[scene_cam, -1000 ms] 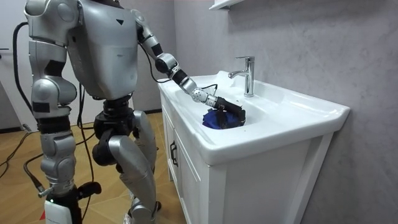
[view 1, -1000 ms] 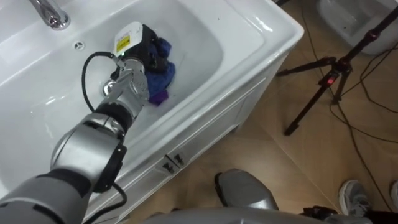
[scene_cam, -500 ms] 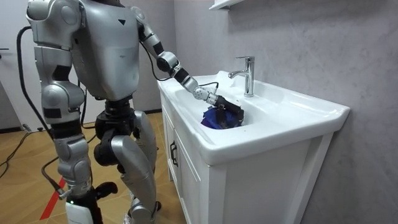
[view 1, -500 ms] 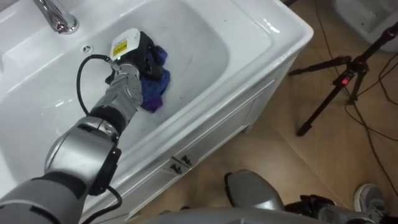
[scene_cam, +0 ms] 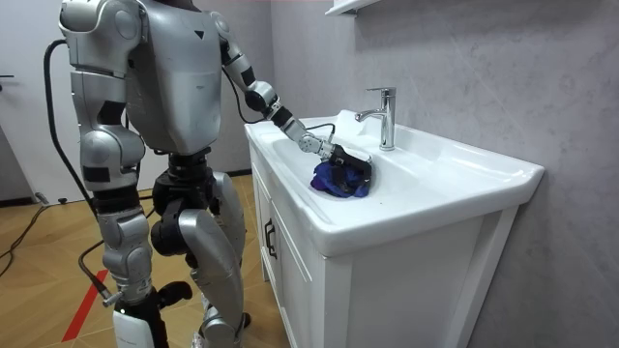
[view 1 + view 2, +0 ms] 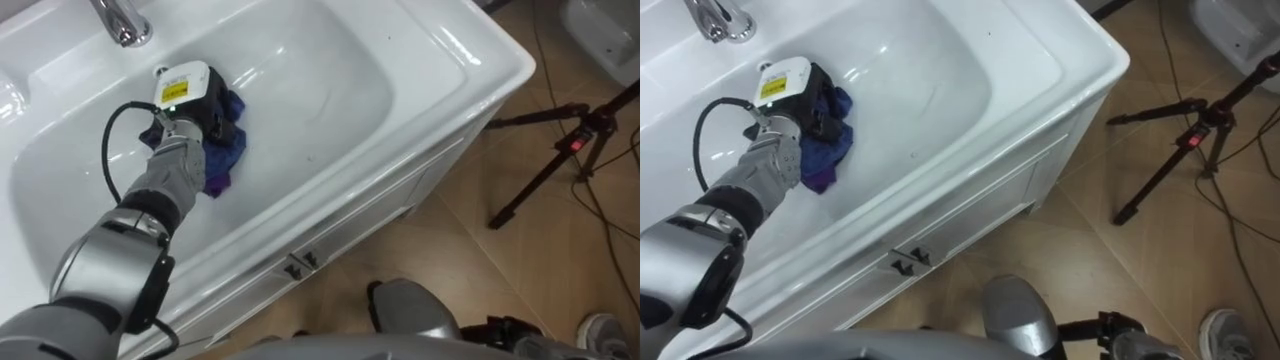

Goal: Wipe basin

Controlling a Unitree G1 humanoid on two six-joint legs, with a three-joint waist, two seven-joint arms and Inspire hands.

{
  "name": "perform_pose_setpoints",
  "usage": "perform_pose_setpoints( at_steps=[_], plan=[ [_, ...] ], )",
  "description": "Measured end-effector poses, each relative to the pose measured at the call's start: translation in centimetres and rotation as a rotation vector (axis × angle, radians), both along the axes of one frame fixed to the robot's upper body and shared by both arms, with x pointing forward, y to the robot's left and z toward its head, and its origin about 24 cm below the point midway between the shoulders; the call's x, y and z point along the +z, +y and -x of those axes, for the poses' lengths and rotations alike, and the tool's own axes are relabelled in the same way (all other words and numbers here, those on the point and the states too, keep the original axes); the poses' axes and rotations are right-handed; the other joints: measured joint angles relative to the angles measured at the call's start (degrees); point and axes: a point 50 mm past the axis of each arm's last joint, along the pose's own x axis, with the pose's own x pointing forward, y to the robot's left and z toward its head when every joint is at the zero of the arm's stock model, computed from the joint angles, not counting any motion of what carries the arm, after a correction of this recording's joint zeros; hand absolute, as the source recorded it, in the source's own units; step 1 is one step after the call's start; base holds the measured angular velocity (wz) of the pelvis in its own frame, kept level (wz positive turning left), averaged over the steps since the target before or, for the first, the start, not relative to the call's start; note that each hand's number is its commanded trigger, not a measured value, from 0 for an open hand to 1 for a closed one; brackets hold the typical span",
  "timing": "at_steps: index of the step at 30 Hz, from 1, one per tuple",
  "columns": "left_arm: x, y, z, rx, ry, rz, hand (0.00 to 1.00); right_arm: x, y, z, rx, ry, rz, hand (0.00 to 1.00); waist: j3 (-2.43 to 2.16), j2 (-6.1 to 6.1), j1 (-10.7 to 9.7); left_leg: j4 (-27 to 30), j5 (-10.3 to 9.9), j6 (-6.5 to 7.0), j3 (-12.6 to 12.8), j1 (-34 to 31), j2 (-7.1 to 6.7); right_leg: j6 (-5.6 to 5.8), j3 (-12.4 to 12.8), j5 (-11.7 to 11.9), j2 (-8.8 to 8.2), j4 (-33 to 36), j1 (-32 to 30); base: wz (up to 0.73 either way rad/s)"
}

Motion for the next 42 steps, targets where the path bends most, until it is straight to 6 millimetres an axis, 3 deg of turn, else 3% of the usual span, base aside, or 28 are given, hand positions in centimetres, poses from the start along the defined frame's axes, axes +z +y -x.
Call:
perform_pose_setpoints(
  at_steps=[4,5,6,8,9,13,22,29,30,33,39,42],
  plan=[
    [-1.3,0.7,1.5,0.002,0.044,-0.040,1.00,-0.1,-0.1,0.8,-0.014,0.024,0.005,0.00,-0.15,0.21,1.4,-1.7,0.5,-0.27,-0.1,1.6,-0.09,-0.15,-0.5,0.0,-0.02,-1.2,1.7,0.00],
    [-1.5,0.9,1.9,0.007,0.044,-0.040,1.00,-0.1,-0.1,0.9,-0.017,0.033,0.006,0.00,-0.36,0.15,1.6,-2.0,0.6,-0.33,-0.2,1.7,-0.09,-0.19,-0.5,0.0,0.02,-1.4,1.7,0.00],
    [-1.8,1.1,2.4,0.013,0.038,-0.048,1.00,-0.1,-0.1,1.1,-0.019,0.047,0.005,0.00,-0.86,0.50,2.2,-2.3,0.7,-0.38,-0.2,1.9,-0.08,-0.26,-0.5,0.0,0.07,-1.6,1.9,0.00],
    [-2.2,1.4,3.1,0.024,0.033,-0.052,1.00,-0.1,-0.2,1.0,-0.049,0.046,-0.001,0.00,-0.72,0.08,2.9,-2.3,0.8,-0.47,-0.7,2.5,-0.07,-0.39,-1.3,-0.1,-0.04,-1.7,2.7,0.11],
    [-2.6,1.7,3.7,0.040,0.037,-0.056,1.00,-0.1,-0.2,1.2,-0.065,0.045,-0.002,0.00,-1.14,0.04,3.3,-2.7,0.9,-0.57,-1.1,2.9,-0.07,-0.57,-1.8,-0.2,-0.09,-1.8,3.0,0.13],
    [-3.6,2.6,5.6,0.086,0.032,-0.090,1.00,0.0,-0.2,1.1,-0.072,0.038,-0.005,0.00,-1.86,-0.71,6.1,-5.5,2.1,-1.07,-1.7,5.4,-0.16,-0.87,-2.9,-0.2,-0.08,-3.5,5.4,0.11],
    [-4.9,3.0,8.8,0.097,-0.052,-0.194,1.00,-0.2,-0.2,3.9,-0.025,0.158,-0.010,0.00,-2.82,-2.41,11.5,-8.7,3.0,-1.85,-4.7,11.4,0.11,-1.52,-5.4,-0.2,0.31,-7.8,12.7,0.14],
    [-5.2,3.5,10.4,0.119,-0.075,-0.270,1.00,-0.2,-0.3,4.5,-0.004,0.217,-0.012,0.00,-3.03,-2.29,12.6,-9.5,3.0,-1.86,-5.5,14.6,0.18,-1.68,-5.5,0.0,0.50,-9.7,16.7,-0.08],
    [-5.2,3.6,10.8,0.129,-0.078,-0.281,1.00,-0.2,-0.3,4.5,0.017,0.225,-0.008,0.00,-3.13,-2.14,13.2,-9.5,3.0,-1.85,-6.5,15.0,0.19,-1.71,-5.7,0.0,0.54,-9.8,16.9,-0.32],
    [-5.2,3.9,11.6,0.154,-0.089,-0.305,1.00,-0.1,-0.4,4.2,0.065,0.232,0.003,0.00,-3.23,-1.94,13.7,-9.9,3.0,-1.86,-9.8,15.9,0.21,-1.79,-8.1,0.0,0.49,-9.8,17.5,-0.17],
    [-5.1,3.9,12.3,0.166,-0.109,-0.327,1.00,0.0,-0.5,3.8,0.079,0.202,0.014,0.00,-3.18,-1.84,13.6,-10.4,3.0,-1.86,-12.4,17.5,0.22,-1.82,-13.1,0.0,-0.03,-9.9,19.3,0.05],
    [-5.2,4.0,12.7,0.171,-0.104,-0.327,1.00,0.0,-0.6,4.3,0.064,0.208,0.013,0.00,-3.10,-1.68,13.6,-10.4,3.0,-1.86,-12.6,18.5,0.07,-1.82,-14.7,0.0,-0.28,-11.0,20.8,0.00]
  ],
)
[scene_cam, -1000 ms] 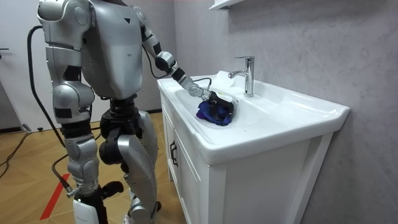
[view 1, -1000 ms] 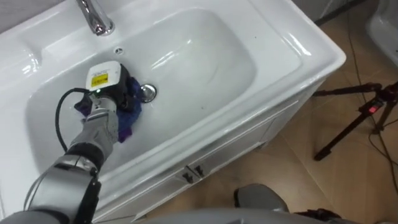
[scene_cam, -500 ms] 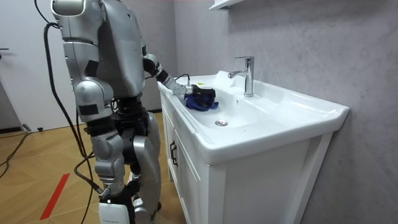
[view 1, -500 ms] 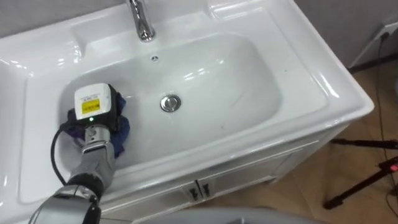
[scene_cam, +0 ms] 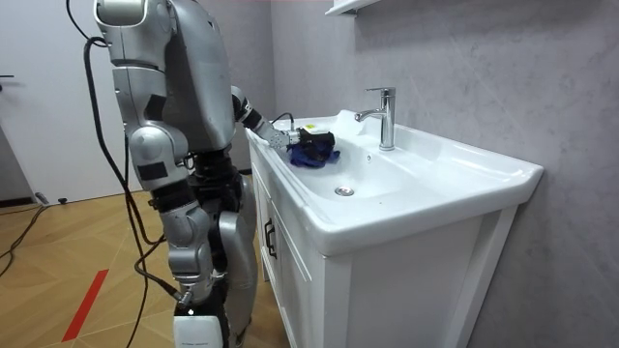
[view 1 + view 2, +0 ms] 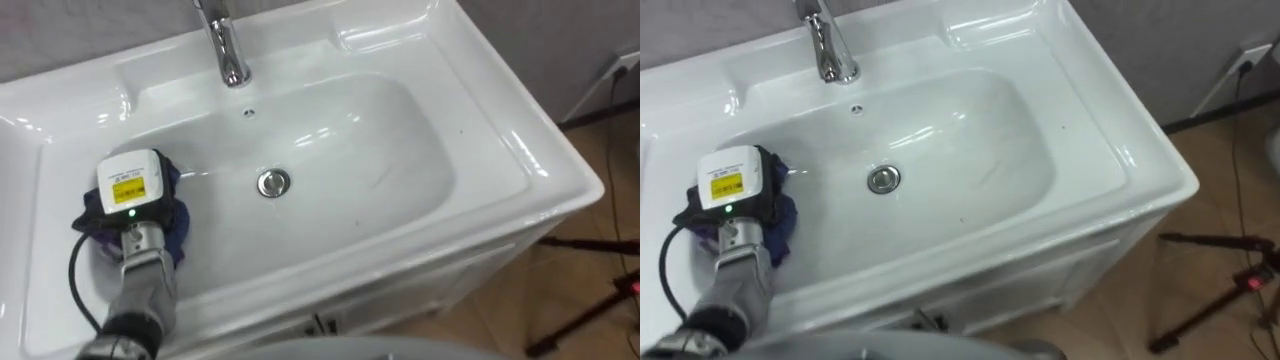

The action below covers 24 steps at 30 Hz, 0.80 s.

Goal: Wipe basin

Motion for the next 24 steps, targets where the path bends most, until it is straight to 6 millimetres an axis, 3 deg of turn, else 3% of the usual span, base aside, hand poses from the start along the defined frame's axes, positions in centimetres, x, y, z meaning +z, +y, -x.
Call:
perform_pose_setpoints(
  at_steps=[8,10,24],
  plan=[
    [0.2,0.2,0.5,0.018,-0.014,-0.008,1.00,0.0,-0.1,1.3,-0.017,0.028,-0.010,0.00,0.06,0.17,-0.3,0.1,0.0,0.00,0.3,0.6,0.06,0.00,-0.5,0.0,0.07,-0.7,0.7,0.01],
    [0.1,0.4,0.7,0.025,-0.001,-0.028,1.00,0.0,-0.1,1.5,-0.003,0.041,-0.024,0.00,0.07,0.12,-1.7,0.1,0.0,0.00,0.3,0.6,0.06,-0.01,-0.5,0.0,0.06,-0.6,0.8,0.02],
    [0.1,0.7,0.8,0.006,0.065,-0.106,1.00,0.0,0.1,4.0,-0.005,0.111,-0.053,0.00,0.14,-0.51,-3.3,-0.4,0.0,-0.02,1.7,1.5,0.05,-0.17,0.6,-0.1,0.20,-0.5,0.9,-0.02]
  ],
)
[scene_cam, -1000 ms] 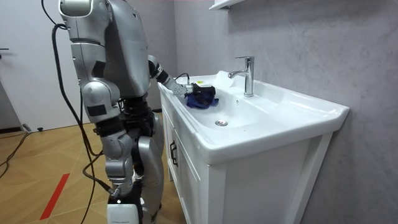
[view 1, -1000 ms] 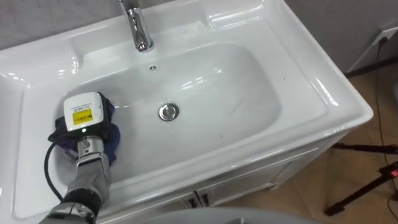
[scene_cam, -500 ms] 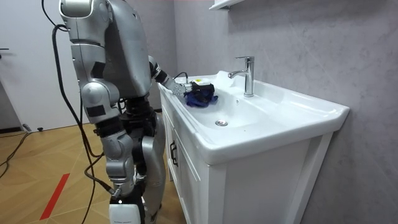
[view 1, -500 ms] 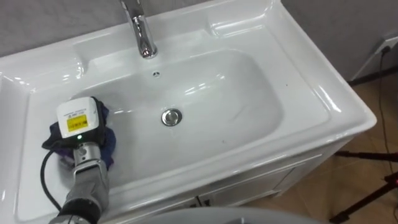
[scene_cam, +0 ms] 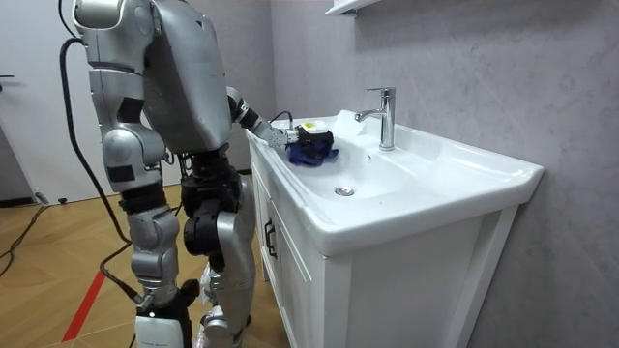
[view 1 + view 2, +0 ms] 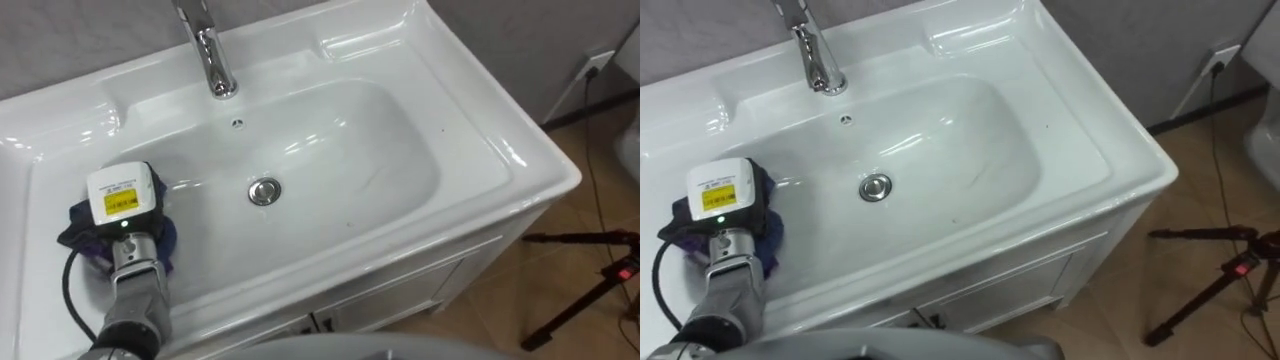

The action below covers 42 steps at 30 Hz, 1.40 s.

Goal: Wipe basin

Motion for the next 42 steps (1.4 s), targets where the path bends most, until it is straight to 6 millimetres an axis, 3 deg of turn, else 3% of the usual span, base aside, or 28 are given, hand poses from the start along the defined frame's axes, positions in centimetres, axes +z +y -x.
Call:
perform_pose_setpoints(
  at_steps=[9,13,17,21,24,26,28,32,39,42],
  plan=[
    [-0.2,0.0,0.3,-0.055,0.076,-0.085,1.00,0.0,0.2,1.3,-0.033,0.014,-0.016,0.00,0.15,-0.82,-0.6,0.0,0.0,-0.01,2.2,0.9,0.05,0.00,1.3,0.0,0.12,-0.1,0.4,-0.07],
    [-0.4,0.2,0.5,-0.086,0.112,-0.110,1.00,-0.1,0.5,1.0,-0.046,-0.008,-0.040,0.00,0.54,-1.83,-2.8,-0.1,0.0,-0.02,2.4,0.9,0.03,0.02,1.6,0.0,0.16,-0.2,0.2,-0.04],
    [-0.8,-0.5,0.7,-0.121,0.143,-0.120,1.00,-0.2,0.8,0.9,-0.047,-0.015,-0.051,0.00,0.57,-1.81,-3.4,-0.1,0.0,-0.03,2.5,0.9,-0.05,0.08,2.6,0.0,0.22,-0.1,-0.1,-0.11],
    [-1.2,-1.2,1.0,-0.113,0.153,-0.086,1.00,-0.3,1.2,0.9,-0.043,-0.028,-0.065,0.00,0.70,-1.87,-6.1,-0.2,0.0,-0.02,2.6,0.8,-0.07,0.08,2.5,0.0,0.14,-0.1,-0.1,0.02],
    [-1.3,-2.0,0.5,-0.057,0.128,0.007,1.00,-0.4,1.5,0.8,-0.045,-0.033,-0.073,0.00,0.79,-1.96,-7.5,-0.2,0.0,-0.03,3.7,0.8,-0.05,0.10,2.8,0.1,0.15,0.1,-0.3,-0.03],
    [-1.4,-2.6,-0.1,0.005,0.111,0.094,1.00,-0.5,1.8,0.9,-0.043,-0.030,-0.080,0.00,0.88,-2.10,-7.7,-0.2,0.0,-0.03,6.0,0.8,0.02,0.16,3.1,0.1,0.18,0.1,-0.8,-0.03],
    [-1.2,-3.5,-1.5,0.057,0.103,0.199,1.00,-0.6,2.1,0.7,-0.027,-0.028,-0.086,0.00,1.29,-2.19,-7.9,-0.1,0.0,-0.03,7.5,0.8,-0.01,0.29,3.6,0.2,0.17,0.0,-1.2,-0.02],
    [-1.0,-4.1,-3.3,0.151,0.108,0.366,1.00,-0.6,2.3,0.9,-0.021,-0.013,-0.091,0.00,1.60,-2.30,-9.4,-0.1,-0.1,-0.04,8.2,0.6,-0.07,0.61,3.7,0.4,0.09,0.1,-1.5,0.01],
    [-0.4,-5.5,-6.0,0.228,0.118,0.649,1.00,-0.7,2.5,0.7,0.023,-0.003,-0.094,0.00,2.37,-1.11,-10.0,-0.2,-0.5,0.26,10.3,-1.1,-0.08,1.08,4.8,1.6,0.18,1.1,-4.4,-0.07],
    [-0.4,-6.4,-6.4,0.233,0.114,0.725,1.00,-0.7,2.4,0.2,0.034,-0.020,-0.090,0.00,2.36,-0.25,-11.5,-0.4,-1.6,0.67,10.6,-1.9,-0.01,1.23,4.7,1.6,0.29,2.2,-5.8,-0.02]
  ],
)
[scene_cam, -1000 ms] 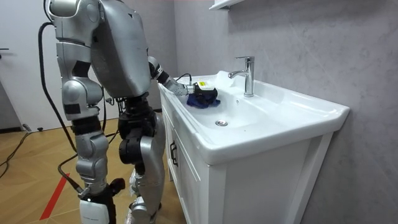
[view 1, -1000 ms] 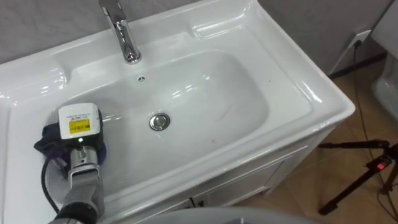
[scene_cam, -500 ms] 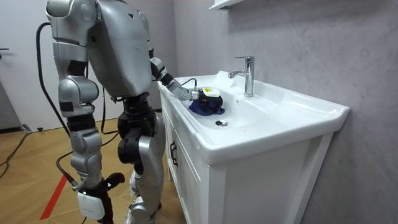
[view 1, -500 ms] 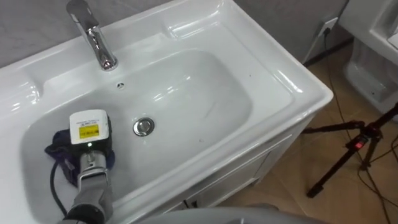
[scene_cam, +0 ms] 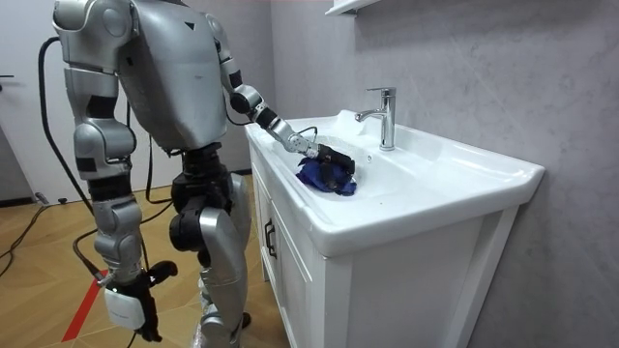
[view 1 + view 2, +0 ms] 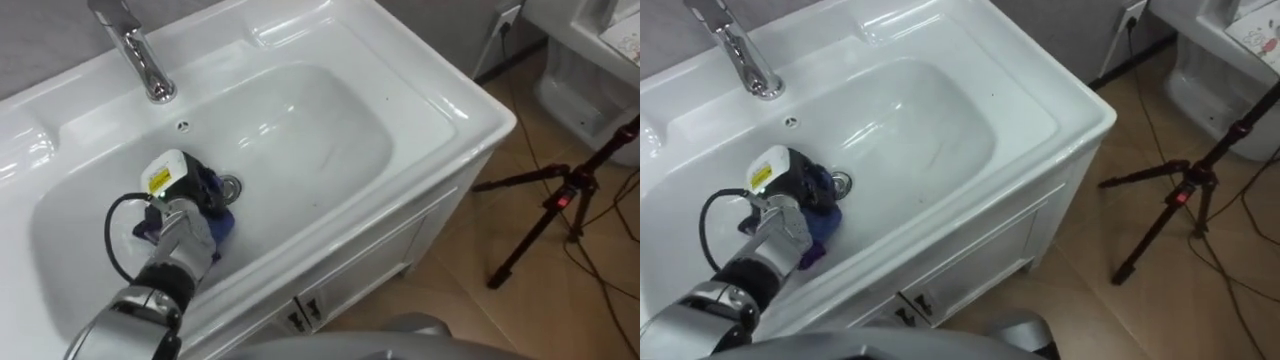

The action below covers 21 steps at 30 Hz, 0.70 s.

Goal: Wipe basin

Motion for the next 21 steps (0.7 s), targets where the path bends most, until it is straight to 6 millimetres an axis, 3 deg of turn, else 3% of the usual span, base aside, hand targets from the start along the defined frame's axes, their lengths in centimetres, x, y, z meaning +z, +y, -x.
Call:
perform_pose_setpoints(
  at_steps=[6,15,21],
  plan=[
    [0.9,-1.6,-1.6,-0.039,-0.016,0.103,1.00,0.0,0.0,-0.8,0.041,-0.009,0.001,0.00,-0.13,0.15,-2.4,0.5,-0.1,0.27,0.6,-1.1,-0.33,0.18,1.1,0.1,-0.23,1.5,-1.5,-0.06],
    [2.9,-7.2,-4.3,-0.183,-0.045,0.304,1.00,0.0,-0.3,-1.4,0.080,-0.015,0.005,0.00,-0.12,0.25,-4.6,1.3,-0.1,0.29,0.5,-1.3,-0.89,0.64,1.2,-0.3,-0.89,1.1,-1.5,0.00],
    [3.8,-8.5,-5.0,-0.204,-0.061,0.406,1.00,-0.1,-0.3,-1.9,0.105,-0.018,0.008,0.00,0.15,1.32,-5.5,1.3,-0.1,0.32,0.4,-1.4,-1.19,0.94,1.2,-0.2,-1.20,0.6,-1.3,0.01]
  ],
)
